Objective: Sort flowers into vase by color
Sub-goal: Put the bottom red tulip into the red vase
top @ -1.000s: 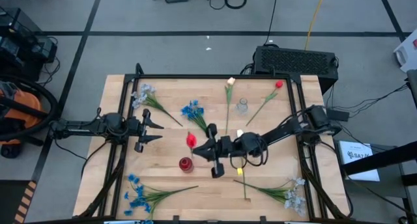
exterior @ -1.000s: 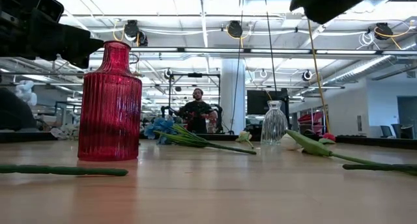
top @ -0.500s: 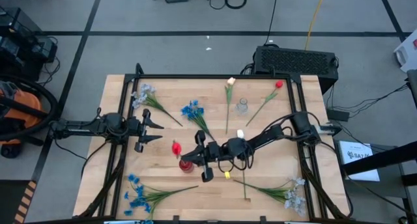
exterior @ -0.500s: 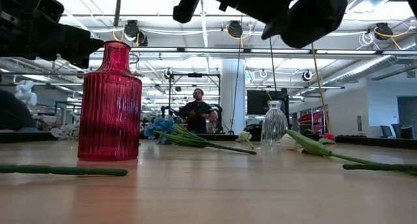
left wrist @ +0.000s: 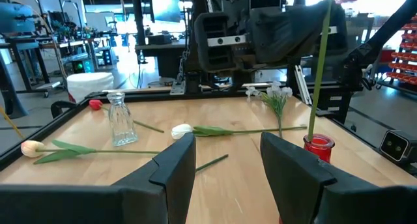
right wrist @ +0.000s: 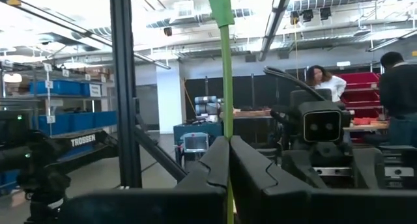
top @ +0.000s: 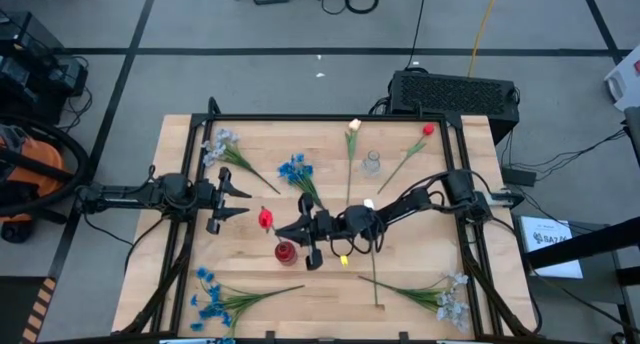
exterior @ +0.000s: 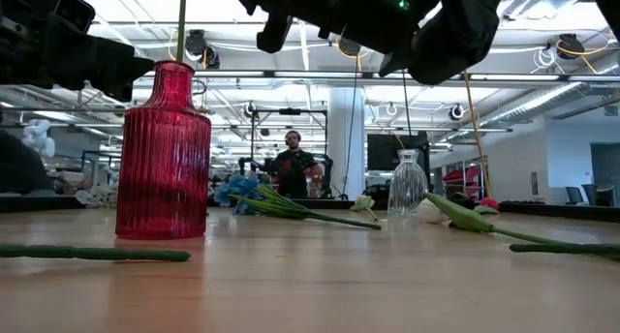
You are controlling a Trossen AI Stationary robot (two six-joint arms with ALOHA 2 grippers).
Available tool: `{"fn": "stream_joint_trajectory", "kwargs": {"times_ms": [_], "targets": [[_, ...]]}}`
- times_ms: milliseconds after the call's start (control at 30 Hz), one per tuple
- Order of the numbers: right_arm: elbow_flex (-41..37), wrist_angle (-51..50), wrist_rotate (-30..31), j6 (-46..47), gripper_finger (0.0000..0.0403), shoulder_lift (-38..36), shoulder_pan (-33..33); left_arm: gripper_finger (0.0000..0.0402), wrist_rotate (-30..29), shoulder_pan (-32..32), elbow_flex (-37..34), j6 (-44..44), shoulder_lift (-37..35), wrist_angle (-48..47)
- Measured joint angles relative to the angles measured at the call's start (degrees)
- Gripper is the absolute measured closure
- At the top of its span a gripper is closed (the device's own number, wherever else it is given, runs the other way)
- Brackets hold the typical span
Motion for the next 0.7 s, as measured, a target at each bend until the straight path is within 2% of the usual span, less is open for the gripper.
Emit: {"fn": "stream_joint_trajectory", "kwargs": {"times_ms": [700], "targets": [[-0.01,-0.60,-0.16,0.56,0.0403,-0.08,0.43,0.0221,-0.01,-0.01,0.00,0.00,-0.01,-0.01]]}}
